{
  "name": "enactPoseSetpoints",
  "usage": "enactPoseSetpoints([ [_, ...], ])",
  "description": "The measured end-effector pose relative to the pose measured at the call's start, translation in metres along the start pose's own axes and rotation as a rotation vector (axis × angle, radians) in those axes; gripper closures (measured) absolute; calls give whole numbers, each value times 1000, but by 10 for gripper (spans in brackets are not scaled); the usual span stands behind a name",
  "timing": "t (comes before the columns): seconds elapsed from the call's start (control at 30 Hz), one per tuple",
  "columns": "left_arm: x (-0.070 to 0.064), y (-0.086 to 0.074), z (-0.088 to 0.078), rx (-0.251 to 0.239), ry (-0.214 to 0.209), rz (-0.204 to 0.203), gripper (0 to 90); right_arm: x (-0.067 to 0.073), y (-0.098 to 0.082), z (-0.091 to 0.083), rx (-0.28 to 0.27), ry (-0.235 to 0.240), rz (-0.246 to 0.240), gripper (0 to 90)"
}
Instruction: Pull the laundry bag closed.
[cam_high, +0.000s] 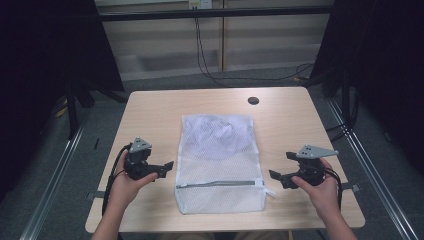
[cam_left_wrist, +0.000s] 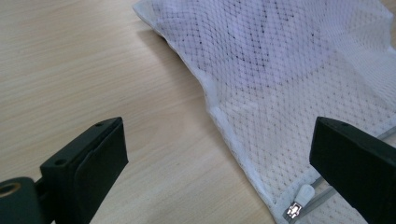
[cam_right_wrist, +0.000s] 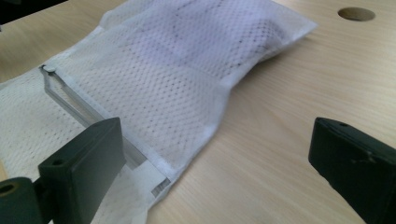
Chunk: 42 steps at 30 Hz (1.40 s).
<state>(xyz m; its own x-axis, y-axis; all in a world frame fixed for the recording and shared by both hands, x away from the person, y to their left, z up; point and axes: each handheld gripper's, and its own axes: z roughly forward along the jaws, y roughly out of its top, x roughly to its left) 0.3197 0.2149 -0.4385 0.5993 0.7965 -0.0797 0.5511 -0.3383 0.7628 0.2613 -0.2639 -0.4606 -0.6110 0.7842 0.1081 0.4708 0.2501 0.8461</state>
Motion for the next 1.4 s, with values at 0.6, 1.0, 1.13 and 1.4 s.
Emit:
enactPoseSetpoints([
  [0.6, 12, -5, -7, -18, -2, -29, 46, 37, 23, 32, 17, 46, -31, 38],
  [1.0, 12, -7, -9, -13, -6, -22, 48, 57, 42, 51, 42, 94, -35, 50],
  [1.13, 12, -7, -9, -19, -8, -25, 49, 64, 49, 59, 51, 104, -35, 61],
  [1.4, 15, -7, -13, -33, -7, -32, 52, 77, 58, 75, 62, 131, -40, 75],
])
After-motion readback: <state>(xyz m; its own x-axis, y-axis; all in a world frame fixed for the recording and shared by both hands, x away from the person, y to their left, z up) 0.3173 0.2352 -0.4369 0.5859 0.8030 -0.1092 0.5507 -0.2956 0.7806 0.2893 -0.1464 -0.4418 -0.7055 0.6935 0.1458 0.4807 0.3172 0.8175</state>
